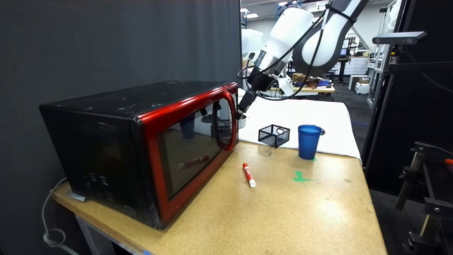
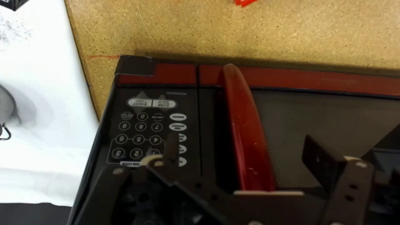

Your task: Open the microwave door

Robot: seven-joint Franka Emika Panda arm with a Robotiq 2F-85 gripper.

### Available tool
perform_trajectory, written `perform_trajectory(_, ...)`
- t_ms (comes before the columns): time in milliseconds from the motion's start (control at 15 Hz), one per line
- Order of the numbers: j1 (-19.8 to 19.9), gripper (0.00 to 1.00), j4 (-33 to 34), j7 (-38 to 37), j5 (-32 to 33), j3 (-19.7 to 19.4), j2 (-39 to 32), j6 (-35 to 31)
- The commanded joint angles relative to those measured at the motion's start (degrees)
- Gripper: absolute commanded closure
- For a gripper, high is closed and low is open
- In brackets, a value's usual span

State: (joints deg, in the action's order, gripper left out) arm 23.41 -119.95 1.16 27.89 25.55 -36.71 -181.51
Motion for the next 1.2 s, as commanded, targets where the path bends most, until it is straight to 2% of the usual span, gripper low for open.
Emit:
perform_trajectory(0,-0.56,0.00,4.06,1.43,0.47,0.39,-3.06,0.90)
perform_trajectory(200,-1.02,0.00,6.63,1.95,0.44,0.82,-5.18,1.17)
perform_trajectory(267,-1.21,0.25,7.24,2.14,0.45,0.89,-5.71,1.26)
perform_trajectory(333,-1.27,0.26,7.83,2.24,0.38,1.05,-6.23,1.20)
perform_trajectory(867,-1.15,0.84,8.56,2.27,0.35,1.42,-7.24,1.22)
perform_trajectory(1000,-0.96,0.95,8.45,3.05,0.54,1.58,-7.28,1.27)
perform_trajectory(1133,-0.88,0.93,8.20,3.63,0.30,1.51,-7.17,1.17)
